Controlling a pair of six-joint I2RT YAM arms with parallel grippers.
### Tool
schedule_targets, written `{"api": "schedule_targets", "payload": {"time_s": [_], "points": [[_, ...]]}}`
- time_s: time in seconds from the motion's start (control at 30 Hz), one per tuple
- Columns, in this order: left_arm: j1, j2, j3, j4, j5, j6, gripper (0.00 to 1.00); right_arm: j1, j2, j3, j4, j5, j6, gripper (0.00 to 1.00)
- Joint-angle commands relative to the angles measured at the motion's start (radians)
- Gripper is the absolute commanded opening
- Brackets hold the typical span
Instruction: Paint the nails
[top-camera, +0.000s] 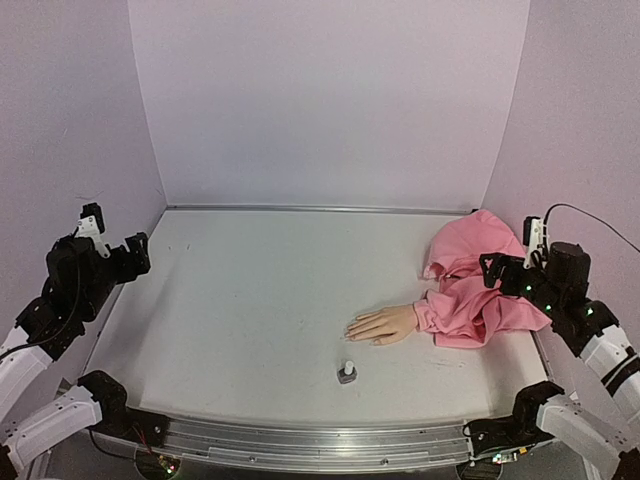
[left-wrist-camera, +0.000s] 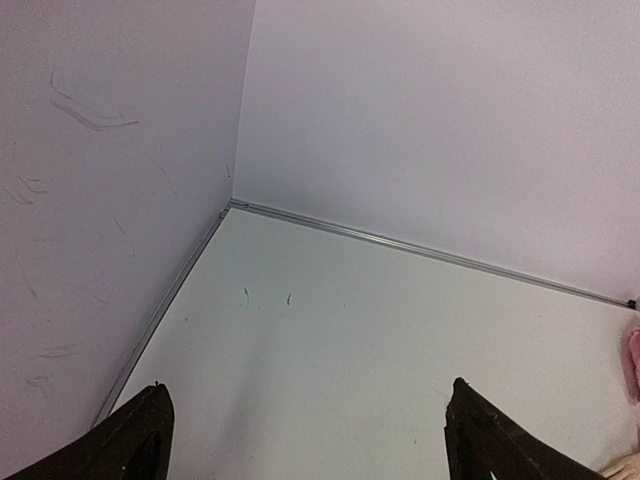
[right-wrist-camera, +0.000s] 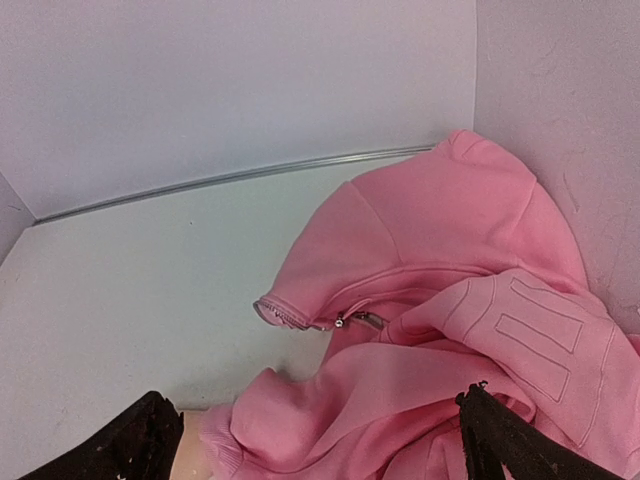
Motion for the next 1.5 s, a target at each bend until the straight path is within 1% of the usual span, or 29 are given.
{"api": "schedule_targets", "payload": {"time_s": [0.0,0.07,0.23,0.3,0.37,0.5,0.73,0.87,0.93,1.03,1.17,1.27,1.37,1.47], "points": [[0.054,0.057,0.072,-0.010,0.063,-0.031,0.96,0.000,0.095,0.102,-0.001,0.039,0.005,0.98],[0.081,0.090,0.092,-0.022,0.106,-0.034,0.97,0.001,0.145,0.139,-0.009,0.031,0.009,0.98],[0.139,0.182,0.160,-0.055,0.227,-0.046,0.98,0.005,0.283,0.250,-0.048,-0.061,0.014,0.98],[0.160,0.220,0.189,-0.061,0.291,-0.056,0.99,0.030,0.346,0.301,-0.080,-0.083,0.012,0.98],[0.176,0.259,0.215,-0.066,0.353,-0.070,0.99,0.085,0.406,0.348,-0.105,-0.092,0.012,0.98],[0.201,0.350,0.262,-0.076,0.496,-0.110,0.99,0.243,0.529,0.433,-0.135,-0.101,0.032,0.98],[0.210,0.516,0.300,-0.067,0.736,-0.190,0.99,0.612,0.732,0.532,-0.177,-0.090,0.081,0.98],[0.176,0.589,0.303,-0.056,0.806,-0.222,0.99,0.797,0.878,0.578,-0.229,-0.058,0.108,0.98],[0.150,0.614,0.306,-0.051,0.821,-0.232,0.99,0.863,0.937,0.591,-0.251,-0.039,0.119,0.96],[0.113,0.647,0.311,-0.044,0.828,-0.243,0.99,0.935,1.010,0.591,-0.269,-0.032,0.143,0.91],[0.086,0.678,0.315,-0.031,0.839,-0.263,0.99,0.975,1.061,0.574,-0.277,0.010,0.175,0.82],[0.077,0.694,0.325,-0.024,0.852,-0.268,0.99,0.981,1.066,0.559,-0.273,0.033,0.194,0.71],[0.074,0.699,0.332,-0.019,0.861,-0.269,0.99,0.981,1.070,0.534,-0.247,0.025,0.220,0.59],[0.072,0.704,0.335,-0.016,0.865,-0.269,0.99,0.983,1.079,0.516,-0.239,0.016,0.237,0.51]]}}
